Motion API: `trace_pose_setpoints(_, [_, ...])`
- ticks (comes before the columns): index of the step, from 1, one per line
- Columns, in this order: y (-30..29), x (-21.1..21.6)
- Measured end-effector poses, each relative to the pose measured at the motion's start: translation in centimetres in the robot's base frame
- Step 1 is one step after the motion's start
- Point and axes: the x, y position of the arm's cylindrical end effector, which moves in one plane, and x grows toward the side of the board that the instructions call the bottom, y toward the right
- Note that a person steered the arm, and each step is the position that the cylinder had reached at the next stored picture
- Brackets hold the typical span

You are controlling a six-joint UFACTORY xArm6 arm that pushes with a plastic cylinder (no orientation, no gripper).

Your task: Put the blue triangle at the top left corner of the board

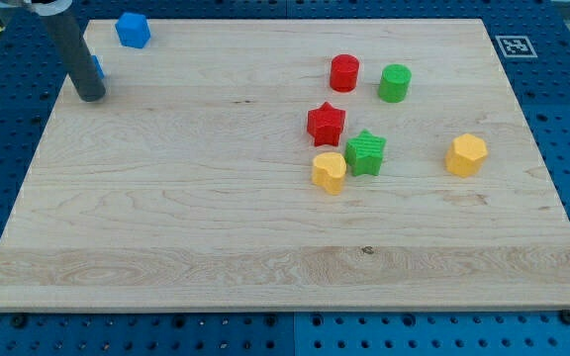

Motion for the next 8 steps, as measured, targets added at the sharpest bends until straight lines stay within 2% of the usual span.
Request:
trace_pose_setpoints(2, [-1.7, 1.8])
trace_pose_setpoints(5, [-0.2, -3.7])
trace_pose_setpoints(6, [-1.1, -2.5])
trace_pose_setpoints(7, [-3.0, 2.1])
trace_pose_setpoints(8, [-5.0, 2.0])
